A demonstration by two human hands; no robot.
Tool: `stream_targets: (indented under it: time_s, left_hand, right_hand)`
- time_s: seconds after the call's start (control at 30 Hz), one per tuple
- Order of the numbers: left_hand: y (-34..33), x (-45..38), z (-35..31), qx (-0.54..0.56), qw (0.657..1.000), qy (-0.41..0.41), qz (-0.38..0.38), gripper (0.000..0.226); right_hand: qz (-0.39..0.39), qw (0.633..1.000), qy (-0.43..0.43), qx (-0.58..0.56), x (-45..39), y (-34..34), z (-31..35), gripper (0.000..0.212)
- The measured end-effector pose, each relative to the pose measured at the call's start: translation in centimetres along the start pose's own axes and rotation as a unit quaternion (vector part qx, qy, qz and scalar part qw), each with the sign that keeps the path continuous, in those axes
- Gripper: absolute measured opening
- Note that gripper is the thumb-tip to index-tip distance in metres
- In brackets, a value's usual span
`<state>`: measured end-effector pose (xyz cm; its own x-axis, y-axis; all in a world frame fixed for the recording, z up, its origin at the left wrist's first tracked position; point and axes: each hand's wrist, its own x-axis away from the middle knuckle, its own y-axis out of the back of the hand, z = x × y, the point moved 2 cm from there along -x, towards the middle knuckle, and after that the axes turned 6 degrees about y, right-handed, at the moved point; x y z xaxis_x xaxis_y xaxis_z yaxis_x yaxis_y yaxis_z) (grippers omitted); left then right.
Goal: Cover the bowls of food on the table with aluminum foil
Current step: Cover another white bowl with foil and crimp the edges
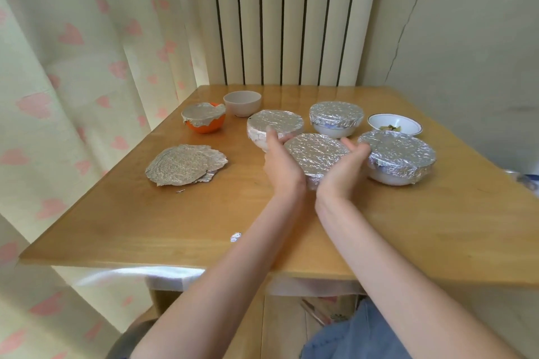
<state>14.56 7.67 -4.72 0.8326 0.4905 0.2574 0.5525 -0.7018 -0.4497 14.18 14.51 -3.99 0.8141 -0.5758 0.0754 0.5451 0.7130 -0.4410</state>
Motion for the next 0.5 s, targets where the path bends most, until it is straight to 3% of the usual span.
stream_targets:
  time_s: [0.13, 0.5]
  left_hand:
    - [-1.4, -0.1, 2.4, 0.002, 0.999, 0.036, 0.008, 0.064]
    - [-1.0, -0.6, 3.2, -0.013, 0.997, 0.050, 0.051, 0.071]
  right_hand:
    - [-0.012, 0.999, 0.009, 0.052, -1.7, 2.0, -0.5, 0.052]
    - [-0.023, 0.998, -0.003, 0.057, -1.9, 2.7, -0.9, 0.056]
